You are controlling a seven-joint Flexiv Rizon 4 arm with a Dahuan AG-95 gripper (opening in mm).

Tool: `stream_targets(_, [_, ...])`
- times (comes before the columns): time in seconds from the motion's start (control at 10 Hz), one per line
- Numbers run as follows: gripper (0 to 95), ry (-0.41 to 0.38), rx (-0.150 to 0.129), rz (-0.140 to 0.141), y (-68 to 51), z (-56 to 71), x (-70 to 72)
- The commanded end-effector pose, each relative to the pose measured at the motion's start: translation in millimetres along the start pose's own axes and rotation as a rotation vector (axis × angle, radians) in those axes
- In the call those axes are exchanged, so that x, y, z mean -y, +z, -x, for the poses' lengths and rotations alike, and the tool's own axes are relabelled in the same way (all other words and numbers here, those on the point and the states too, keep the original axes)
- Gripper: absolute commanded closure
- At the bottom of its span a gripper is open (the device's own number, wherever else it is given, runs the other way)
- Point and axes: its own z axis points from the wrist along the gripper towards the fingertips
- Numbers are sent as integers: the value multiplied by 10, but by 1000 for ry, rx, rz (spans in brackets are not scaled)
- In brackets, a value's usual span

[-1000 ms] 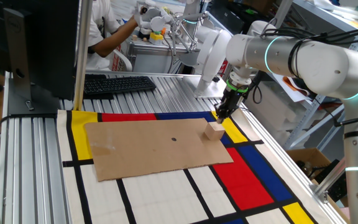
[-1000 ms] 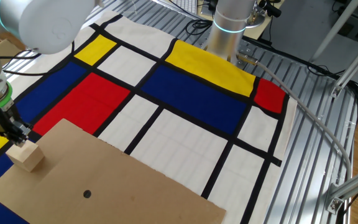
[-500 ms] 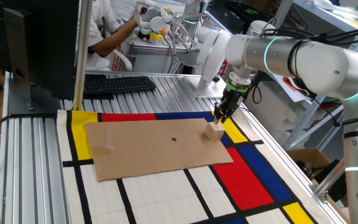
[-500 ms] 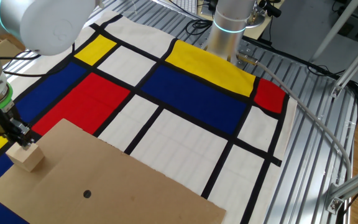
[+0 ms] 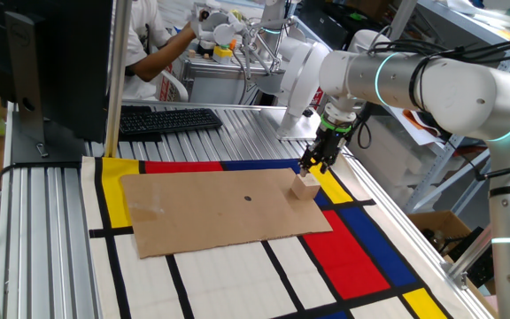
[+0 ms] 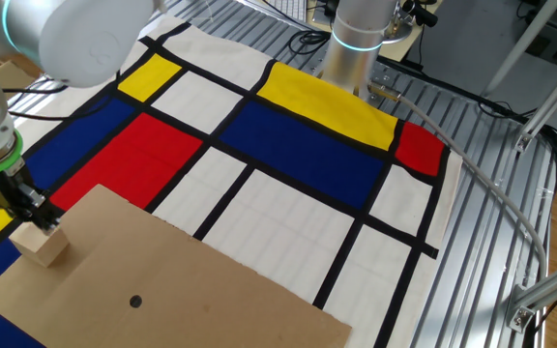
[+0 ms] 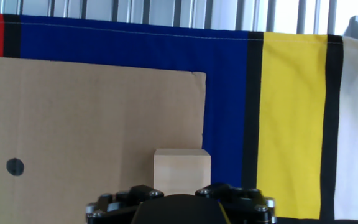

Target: Grab the block and place it at the designated location

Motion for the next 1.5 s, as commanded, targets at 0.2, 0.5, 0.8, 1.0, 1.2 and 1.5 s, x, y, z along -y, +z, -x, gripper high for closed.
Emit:
stream_targets(0.2, [0,4,-1,-4,24,6,-6])
stream_targets(0.5, [0,11,-2,-10,98,9,-14])
stream_targets(0.8, [0,19,-9,-11,177,16,-32])
stream_targets(1.0, [0,16,-10,-11,235,13,-26])
stream_targets(1.2, [0,16,-12,-5,291,7,-17])
stream_targets(1.5, [0,16,-14,0,382,-2,-1])
